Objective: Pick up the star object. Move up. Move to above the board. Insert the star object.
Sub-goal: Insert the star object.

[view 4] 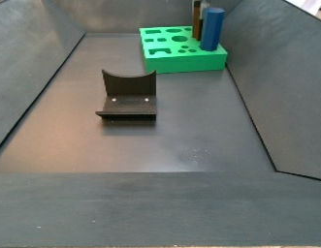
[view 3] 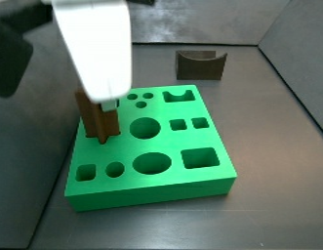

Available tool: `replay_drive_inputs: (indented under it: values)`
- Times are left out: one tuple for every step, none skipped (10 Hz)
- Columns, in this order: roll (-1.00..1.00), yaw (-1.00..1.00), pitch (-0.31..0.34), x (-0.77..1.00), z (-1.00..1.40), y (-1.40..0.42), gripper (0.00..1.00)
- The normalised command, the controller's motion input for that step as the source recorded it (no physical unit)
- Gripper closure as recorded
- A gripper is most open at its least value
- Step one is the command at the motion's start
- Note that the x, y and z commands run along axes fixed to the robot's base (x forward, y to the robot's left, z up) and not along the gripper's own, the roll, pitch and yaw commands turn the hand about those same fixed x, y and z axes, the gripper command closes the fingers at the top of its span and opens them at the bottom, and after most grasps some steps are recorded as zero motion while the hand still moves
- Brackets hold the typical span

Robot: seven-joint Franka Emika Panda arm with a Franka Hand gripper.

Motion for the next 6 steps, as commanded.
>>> replay_drive_inputs:
  values:
    - [0.0,-0.7,-0.093,-0.09,-0.75,0.0,1.0]
    - [0.03,-0.48,-0.104,-0.08,-0.91,0.01,1.0]
    - [0.01,-0.13,-0.023,-0.02,-0.27,0.0,1.0]
    - [0.01,0.0,0.063,0.05,0.0,0.0,1.0]
    - [0.0,0.0,0.009,0.0,0.0,0.0,1.0]
    - [0.0,0.0,-0.003,0.0,0.0,0.0,1.0]
